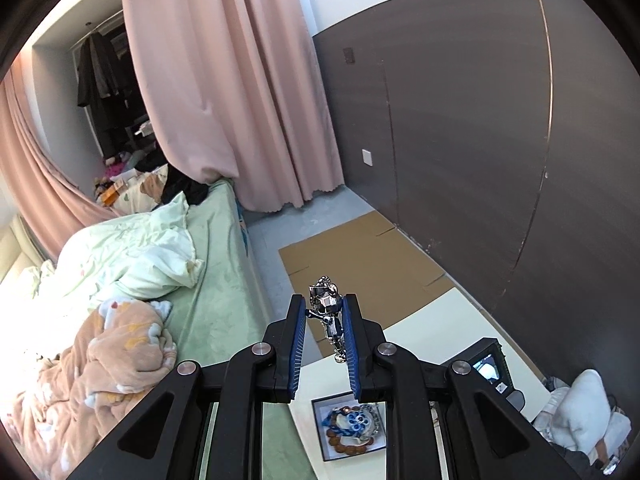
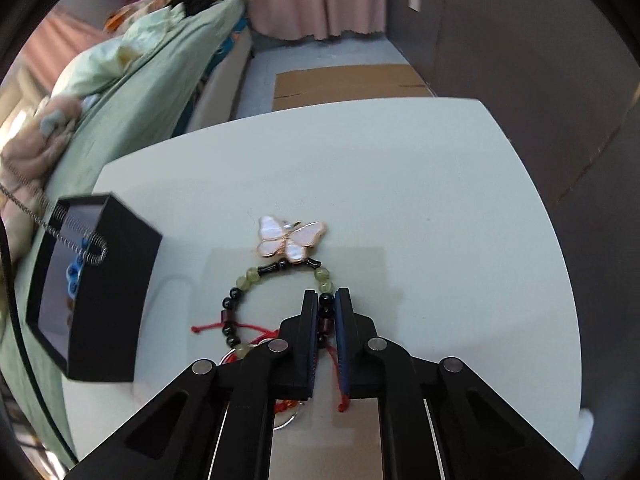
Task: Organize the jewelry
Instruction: 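Lift the silver chain with the left tool while the right tool grasps the green-black bead bracelet, then lower the chain into the black box with the left tool while the right tool carries the bead bracelet there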
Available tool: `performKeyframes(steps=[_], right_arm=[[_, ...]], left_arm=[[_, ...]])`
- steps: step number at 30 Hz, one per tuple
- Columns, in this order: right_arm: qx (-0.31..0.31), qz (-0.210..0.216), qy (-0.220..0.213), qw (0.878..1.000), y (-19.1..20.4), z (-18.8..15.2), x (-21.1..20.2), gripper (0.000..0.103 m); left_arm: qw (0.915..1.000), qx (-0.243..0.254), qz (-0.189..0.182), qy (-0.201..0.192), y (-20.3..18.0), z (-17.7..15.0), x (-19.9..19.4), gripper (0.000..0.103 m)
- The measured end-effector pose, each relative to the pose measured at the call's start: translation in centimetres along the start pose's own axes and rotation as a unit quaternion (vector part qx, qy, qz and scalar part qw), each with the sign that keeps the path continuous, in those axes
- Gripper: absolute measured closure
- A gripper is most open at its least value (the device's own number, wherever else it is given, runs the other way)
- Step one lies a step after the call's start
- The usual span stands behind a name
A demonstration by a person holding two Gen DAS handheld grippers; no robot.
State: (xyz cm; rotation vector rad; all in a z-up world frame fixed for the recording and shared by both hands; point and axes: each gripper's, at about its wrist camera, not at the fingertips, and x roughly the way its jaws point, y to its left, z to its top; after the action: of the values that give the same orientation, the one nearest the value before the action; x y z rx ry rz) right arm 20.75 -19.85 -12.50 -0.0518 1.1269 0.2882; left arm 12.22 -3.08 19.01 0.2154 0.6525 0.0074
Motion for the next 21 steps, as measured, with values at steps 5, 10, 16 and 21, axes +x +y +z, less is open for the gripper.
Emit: performKeyframes(steps=[5, 10, 16, 21], right_arm=[[0.011, 0.031, -0.013, 0.999, -0.3, -0.2, -1.4, 0.094], [0.021, 0.043, -0.017, 0.999, -0.6, -0.3, -2.0, 0.094], [0.022, 0.046, -0.014, 0.999, 0.0, 0.0, -1.6, 0.094], [0.023, 0.067, -0.03, 0.997, 0.5, 0.2, -2.8, 0.094]], left_arm=[[1.0, -0.001, 0.005, 0.005, 0.4, -0.3, -0.2, 0.084], [0.9999, 0.001, 0.011, -0.003, 0.8, 0.1, -1.2, 0.084], [0.9999, 0.001, 0.013, -0.008, 1.1, 0.3, -1.8, 0.084], [0.9999, -0.012, 0.005, 0.012, 1.6, -0.7, -0.4, 0.084]])
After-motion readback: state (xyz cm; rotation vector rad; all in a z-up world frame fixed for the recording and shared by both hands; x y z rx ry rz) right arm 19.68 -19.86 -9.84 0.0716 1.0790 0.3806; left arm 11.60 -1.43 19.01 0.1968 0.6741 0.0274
